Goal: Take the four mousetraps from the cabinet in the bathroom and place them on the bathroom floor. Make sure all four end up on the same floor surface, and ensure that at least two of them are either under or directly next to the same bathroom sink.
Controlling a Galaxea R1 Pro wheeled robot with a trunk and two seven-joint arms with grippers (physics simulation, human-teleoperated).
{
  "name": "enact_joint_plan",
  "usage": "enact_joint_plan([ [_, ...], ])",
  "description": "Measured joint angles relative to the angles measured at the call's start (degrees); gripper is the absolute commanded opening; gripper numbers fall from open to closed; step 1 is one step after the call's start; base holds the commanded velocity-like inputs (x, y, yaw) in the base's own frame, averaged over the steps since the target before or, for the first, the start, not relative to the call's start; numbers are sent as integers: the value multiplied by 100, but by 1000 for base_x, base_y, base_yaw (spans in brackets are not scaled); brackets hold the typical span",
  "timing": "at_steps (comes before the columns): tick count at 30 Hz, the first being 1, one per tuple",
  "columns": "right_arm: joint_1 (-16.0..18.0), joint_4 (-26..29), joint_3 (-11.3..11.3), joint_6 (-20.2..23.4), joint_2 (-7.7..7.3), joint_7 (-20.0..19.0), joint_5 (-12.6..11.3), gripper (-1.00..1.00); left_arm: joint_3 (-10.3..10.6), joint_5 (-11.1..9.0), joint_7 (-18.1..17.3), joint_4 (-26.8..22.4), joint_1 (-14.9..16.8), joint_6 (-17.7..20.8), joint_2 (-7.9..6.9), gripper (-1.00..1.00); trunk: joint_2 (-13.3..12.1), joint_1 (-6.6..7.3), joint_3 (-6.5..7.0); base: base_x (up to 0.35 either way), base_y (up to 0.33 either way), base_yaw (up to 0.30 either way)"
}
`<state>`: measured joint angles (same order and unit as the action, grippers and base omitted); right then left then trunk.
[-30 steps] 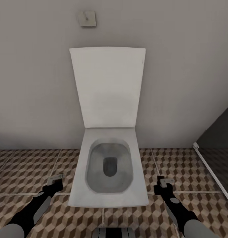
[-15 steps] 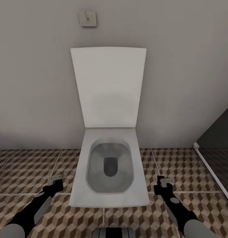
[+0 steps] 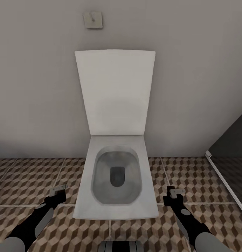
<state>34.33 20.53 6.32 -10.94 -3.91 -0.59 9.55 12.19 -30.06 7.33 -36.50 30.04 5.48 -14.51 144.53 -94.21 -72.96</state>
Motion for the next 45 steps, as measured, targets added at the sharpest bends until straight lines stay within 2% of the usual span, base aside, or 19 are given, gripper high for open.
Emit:
enact_joint_plan([
  [10, 0, 6, 0, 0, 0, 1, 7, -100, -10, -15, -3, -26, 0, -2, -13, -100, 0, 0, 0, 0, 0, 0],
  [24, 0, 9, 0, 0, 0, -1, 7, -100, -8, -9, 35, -23, 0, -35, 45, -100, 19, -36, -310, 0, 0, 0],
  [30, 0, 9, 0, 0, 0, 0, 7, -100, -13, -5, 48, -20, 0, -65, 26, -100, 27, -52, -443, 0, 0, 0],
  [43, 0, 9, 1, 0, 0, 2, -1, -100, -14, -11, 44, -21, 0, -81, 47, -100, 27, -52, -443, 0, 0, 0],
  [45, 0, 9, 1, 0, 0, 3, -1, -100, -11, -12, 44, -20, 0, -82, 55, -100, 29, -57, -487, 0, 0, 0],
])
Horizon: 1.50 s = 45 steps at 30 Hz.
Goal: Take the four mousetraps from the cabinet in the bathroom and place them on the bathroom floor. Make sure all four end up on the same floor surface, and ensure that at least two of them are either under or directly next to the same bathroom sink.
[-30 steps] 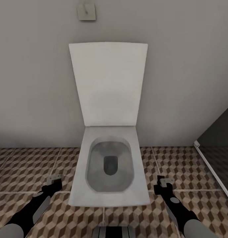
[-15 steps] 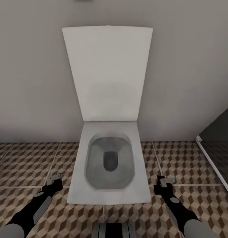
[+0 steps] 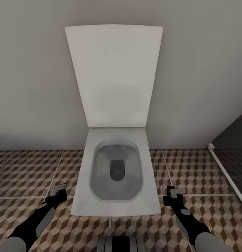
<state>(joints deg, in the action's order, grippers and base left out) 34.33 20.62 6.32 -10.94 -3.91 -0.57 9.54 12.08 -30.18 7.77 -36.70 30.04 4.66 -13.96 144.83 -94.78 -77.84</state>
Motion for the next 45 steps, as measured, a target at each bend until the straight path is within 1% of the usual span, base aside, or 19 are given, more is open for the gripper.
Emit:
enact_joint_plan([
  [4, 0, 0, 2, 0, 0, 0, 0, -100, 13, 0, 0, 1, 0, -4, 7, -100, 5, -10, -89, 0, 0, 0],
  [14, 0, 0, 28, -5, -5, 0, -9, -100, 14, 1, 0, 1, 0, -15, 8, -100, 6, -10, -89, 0, 0, 0],
  [21, 0, 0, 34, -16, -5, 0, -8, -100, 12, -3, -4, 1, 0, -202, 8, -100, 6, -10, -89, 0, 0, 0],
  [40, 0, 0, 27, -15, -7, 0, -3, -100, 20, -3, -9, 7, 0, -203, 8, -100, 6, -10, -89, 0, 0, 0],
  [45, 0, 1, 26, -15, -6, 0, -6, -100, 20, 2, -9, 9, 0, -208, 8, -100, 12, -23, -200, 0, 0, 0],
])
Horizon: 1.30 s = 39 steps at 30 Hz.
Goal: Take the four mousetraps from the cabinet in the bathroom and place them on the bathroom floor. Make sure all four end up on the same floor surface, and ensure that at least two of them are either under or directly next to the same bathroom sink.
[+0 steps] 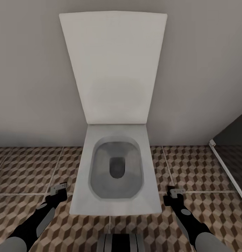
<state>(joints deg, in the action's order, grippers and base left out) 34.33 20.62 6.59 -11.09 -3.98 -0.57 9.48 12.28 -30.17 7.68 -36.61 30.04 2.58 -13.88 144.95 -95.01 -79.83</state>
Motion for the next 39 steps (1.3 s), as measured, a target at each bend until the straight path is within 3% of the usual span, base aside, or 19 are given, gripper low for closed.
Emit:
enact_joint_plan([
  [3, 0, -1, 2, -2, -2, 0, -2, -100, 0, 3, 0, 0, 0, -1, 0, -100, 4, -8, -67, 0, 0, 0],
  [27, 0, 161, 46, -57, -72, 263, -15, -100, -34, 4, 9, 0, 0, -11, -71, -100, 4, -7, -67, 0, 0, 0],
  [34, 0, 161, -21, -38, -72, 253, 25, -100, -29, 3, 9, 0, 0, -10, -52, -100, 13, -26, -222, 0, 0, 0],
  [39, 0, 161, -32, -22, -72, 246, 38, -100, -26, 4, 9, 0, 0, -16, -32, -100, 14, -25, -222, 0, 0, 0],
])
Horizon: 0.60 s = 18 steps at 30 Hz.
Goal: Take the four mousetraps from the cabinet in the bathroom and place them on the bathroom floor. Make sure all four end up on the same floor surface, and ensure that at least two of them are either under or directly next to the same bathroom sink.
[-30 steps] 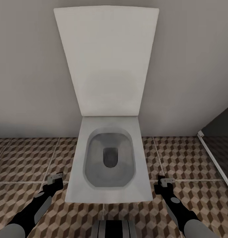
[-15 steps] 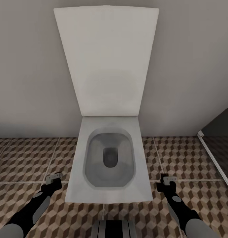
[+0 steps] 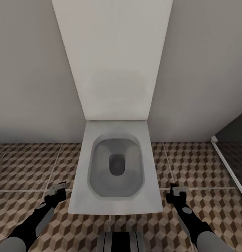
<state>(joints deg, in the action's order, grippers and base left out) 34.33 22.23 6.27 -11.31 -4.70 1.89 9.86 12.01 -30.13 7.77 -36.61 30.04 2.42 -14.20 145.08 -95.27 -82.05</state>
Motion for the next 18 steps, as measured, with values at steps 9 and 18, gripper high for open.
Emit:
enact_joint_plan([
  [9, 5, 15, -2, 47, 0, -7, 35, -100, 0, 0, 0, 0, 0, -2, 16, -100, 0, 0, 0, 0, 0, 0],
  [18, 148, 14, -9, 464, 0, -64, 47, -100, 0, 0, 0, 0, 0, -2, 18, -100, 0, 0, 0, 0, 0, 0],
])
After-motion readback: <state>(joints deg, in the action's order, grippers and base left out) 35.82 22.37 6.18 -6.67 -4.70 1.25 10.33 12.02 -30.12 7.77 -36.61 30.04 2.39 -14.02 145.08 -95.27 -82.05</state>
